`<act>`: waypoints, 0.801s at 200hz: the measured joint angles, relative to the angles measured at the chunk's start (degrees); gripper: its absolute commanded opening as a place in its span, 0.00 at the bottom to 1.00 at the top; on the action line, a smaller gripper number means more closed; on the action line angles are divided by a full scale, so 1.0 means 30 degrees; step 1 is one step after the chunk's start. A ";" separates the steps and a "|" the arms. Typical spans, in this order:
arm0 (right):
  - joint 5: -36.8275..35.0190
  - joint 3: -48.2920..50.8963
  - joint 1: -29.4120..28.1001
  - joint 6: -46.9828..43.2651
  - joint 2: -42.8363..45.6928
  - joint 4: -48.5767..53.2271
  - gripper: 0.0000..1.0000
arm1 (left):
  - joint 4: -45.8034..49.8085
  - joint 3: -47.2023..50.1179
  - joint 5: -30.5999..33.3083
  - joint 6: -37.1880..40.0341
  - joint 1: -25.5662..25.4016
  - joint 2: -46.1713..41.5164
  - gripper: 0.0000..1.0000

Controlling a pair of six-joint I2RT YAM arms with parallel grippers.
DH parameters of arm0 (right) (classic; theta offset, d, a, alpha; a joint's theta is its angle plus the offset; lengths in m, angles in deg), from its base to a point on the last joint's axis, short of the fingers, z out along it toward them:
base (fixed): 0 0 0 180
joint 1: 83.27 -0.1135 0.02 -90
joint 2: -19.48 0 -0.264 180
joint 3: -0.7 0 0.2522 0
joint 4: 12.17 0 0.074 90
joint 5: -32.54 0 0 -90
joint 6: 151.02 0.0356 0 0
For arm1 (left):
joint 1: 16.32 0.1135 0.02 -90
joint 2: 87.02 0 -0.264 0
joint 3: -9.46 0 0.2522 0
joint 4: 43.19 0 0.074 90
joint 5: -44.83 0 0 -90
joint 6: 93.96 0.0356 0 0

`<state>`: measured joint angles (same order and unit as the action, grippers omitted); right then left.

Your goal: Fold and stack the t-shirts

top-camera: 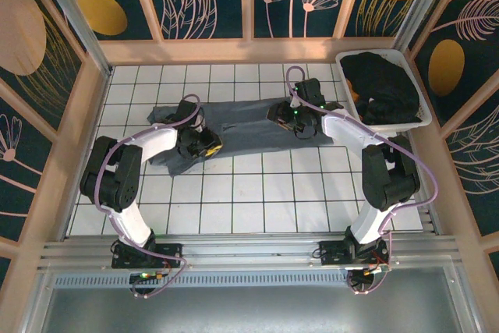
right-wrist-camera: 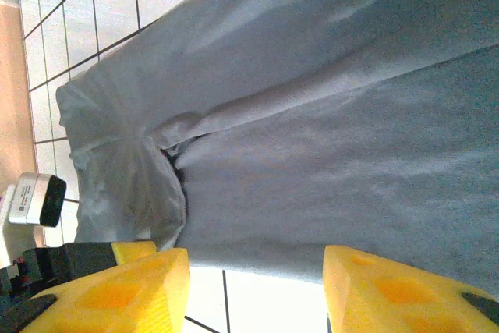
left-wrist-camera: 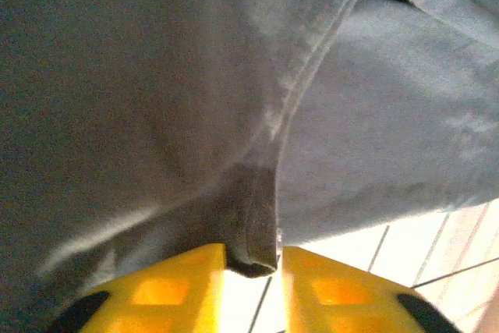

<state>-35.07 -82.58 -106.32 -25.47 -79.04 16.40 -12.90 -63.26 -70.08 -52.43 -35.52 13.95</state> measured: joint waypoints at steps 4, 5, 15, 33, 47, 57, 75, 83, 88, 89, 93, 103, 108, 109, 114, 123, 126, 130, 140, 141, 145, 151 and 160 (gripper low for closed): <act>0.0000 0.0000 0.0000 0.0000 0.0000 0.0000 0.49 | 0.0051 -0.0007 -0.0087 -0.0087 0.0000 -0.0022 0.29; 0.0000 0.0000 0.0000 0.0000 0.0000 0.0000 0.49 | 0.0073 -0.0007 -0.0102 -0.0087 -0.0007 -0.0044 0.29; -0.0007 0.0000 0.0000 0.0007 0.0000 0.0000 0.49 | 0.0372 -0.0080 -0.0102 -0.0087 -0.0036 -0.0153 0.29; -0.0087 0.0087 0.0000 0.0066 0.0000 -0.0073 0.48 | 0.1552 -0.0656 0.0743 0.0051 -0.0022 -0.0393 0.28; -0.0175 0.0488 0.0000 0.0160 0.0000 -0.0437 0.47 | 0.2229 -0.0852 0.1632 0.0146 0.0168 -0.0925 0.29; -0.0306 0.0889 0.0000 0.0219 0.0000 -0.0612 0.46 | 0.2652 -0.0852 0.2295 0.0219 0.0481 -0.1457 0.30; -0.0466 0.1508 0.0007 0.0284 0.0000 -0.0656 0.45 | 0.3359 -0.0838 0.3315 0.0459 0.1843 -0.2244 0.30; -0.0495 0.1654 0.0007 0.0284 0.0000 -0.0634 0.45 | 0.3483 -0.0787 0.3657 0.0612 0.2732 -0.2455 0.32; -0.0495 0.1719 0.0007 0.0284 0.0000 -0.0656 0.45 | 0.3526 -0.0765 0.3920 0.0794 0.3264 -0.2514 0.37; -0.0495 0.1727 0.0007 0.0277 0.0000 -0.0656 0.45 | 0.3526 -0.0758 0.3949 0.0809 0.3359 -0.2521 0.37; -0.0495 0.1741 0.0007 0.0277 0.0000 -0.0656 0.45 | 0.3541 -0.0743 0.4138 0.1013 0.3825 -0.2543 0.41; -0.0466 0.1763 0.0007 0.0270 0.0000 -0.0685 0.45 | 0.3563 -0.0736 0.4626 0.1311 0.4845 -0.2521 0.44; -0.0430 0.1763 0.0007 0.0262 0.0000 -0.0714 0.45 | 0.3555 -0.0736 0.4874 0.1639 0.5362 -0.2492 0.44; -0.0430 0.1763 0.0007 0.0262 0.0000 -0.0721 0.45 | 0.3548 -0.0736 0.4911 0.1639 0.5421 -0.2492 0.44; -0.0415 0.1763 0.0007 0.0248 0.0000 -0.0758 0.45 | 0.3534 -0.0743 0.5085 0.1851 0.5770 -0.2455 0.44; -0.0364 0.1763 0.0000 0.0189 0.0000 -0.0816 0.46 | 0.3417 -0.0743 0.5282 0.2222 0.6382 -0.2302 0.43; -0.0342 0.1763 0.0000 0.0182 0.0000 -0.0823 0.46 | 0.3351 -0.0743 0.5333 0.2339 0.6535 -0.2222 0.42; -0.0306 0.1763 0.0000 0.0153 0.0000 -0.0823 0.46 | 0.3271 -0.0743 0.5348 0.2484 0.6768 -0.2084 0.41; -0.0211 0.1763 0.0000 0.0124 0.0000 -0.0823 0.46 | 0.3031 -0.0780 0.5340 0.2827 0.7257 -0.1545 0.39; -0.0189 0.1763 0.0000 0.0124 0.0000 -0.0823 0.46 | 0.3016 -0.0787 0.5348 0.2834 0.7293 -0.1479 0.39; -0.0124 0.1763 0.0000 0.0117 0.0000 -0.0823 0.46 | 0.2929 -0.0845 0.5326 0.3053 0.7482 -0.1166 0.39; -0.0058 0.1763 0.0000 0.0109 0.0000 -0.0823 0.46 | 0.2769 -0.0889 0.5333 0.3242 0.7715 -0.0707 0.39; 0.0036 0.1763 0.0000 0.0058 0.0000 -0.0823 0.47 | 0.2557 -0.0903 0.5326 0.3461 0.7949 -0.0124 0.38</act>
<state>-34.96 -77.29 -106.32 -25.29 -79.04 13.93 -5.23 -65.97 -54.10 -42.05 -11.68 13.58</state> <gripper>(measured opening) 0.462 0.388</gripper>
